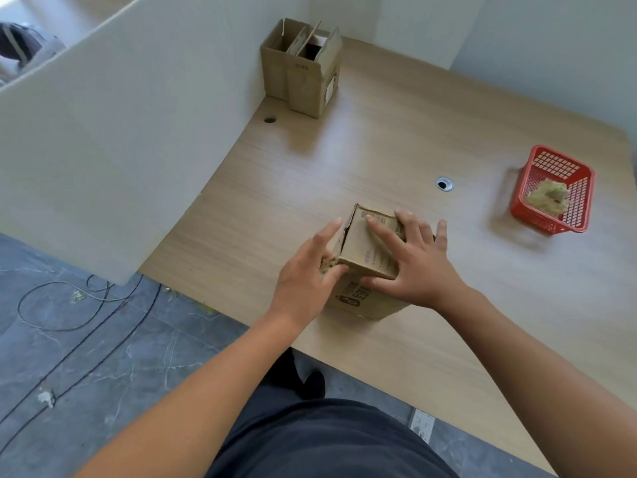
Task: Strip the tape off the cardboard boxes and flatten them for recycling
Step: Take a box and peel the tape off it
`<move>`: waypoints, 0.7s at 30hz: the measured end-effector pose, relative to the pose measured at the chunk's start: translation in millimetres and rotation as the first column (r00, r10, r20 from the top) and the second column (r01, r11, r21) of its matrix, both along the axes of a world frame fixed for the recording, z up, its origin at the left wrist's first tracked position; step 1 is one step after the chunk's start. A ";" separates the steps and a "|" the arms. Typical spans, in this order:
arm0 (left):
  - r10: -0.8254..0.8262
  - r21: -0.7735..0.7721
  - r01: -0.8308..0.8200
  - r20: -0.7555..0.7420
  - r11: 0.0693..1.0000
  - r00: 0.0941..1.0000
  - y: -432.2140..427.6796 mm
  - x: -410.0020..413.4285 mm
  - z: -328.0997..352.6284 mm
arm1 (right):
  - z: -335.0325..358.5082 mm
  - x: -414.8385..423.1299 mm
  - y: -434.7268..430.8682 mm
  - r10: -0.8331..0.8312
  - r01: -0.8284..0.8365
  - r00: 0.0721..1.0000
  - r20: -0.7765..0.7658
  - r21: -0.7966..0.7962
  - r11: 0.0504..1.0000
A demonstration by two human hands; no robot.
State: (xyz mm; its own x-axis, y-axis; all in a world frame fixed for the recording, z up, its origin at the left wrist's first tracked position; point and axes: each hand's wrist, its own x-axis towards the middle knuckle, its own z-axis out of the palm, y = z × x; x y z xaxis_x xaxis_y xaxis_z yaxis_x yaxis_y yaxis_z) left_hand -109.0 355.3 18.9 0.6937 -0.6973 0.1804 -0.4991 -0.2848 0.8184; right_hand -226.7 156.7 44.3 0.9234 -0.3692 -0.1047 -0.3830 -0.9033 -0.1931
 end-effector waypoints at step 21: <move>-0.027 -0.427 0.094 0.160 0.899 0.987 -35.5 7.7 22.8 | 27.0 7.4 -48.7 -0.171 0.081 0.984 0.050 0.727 0.682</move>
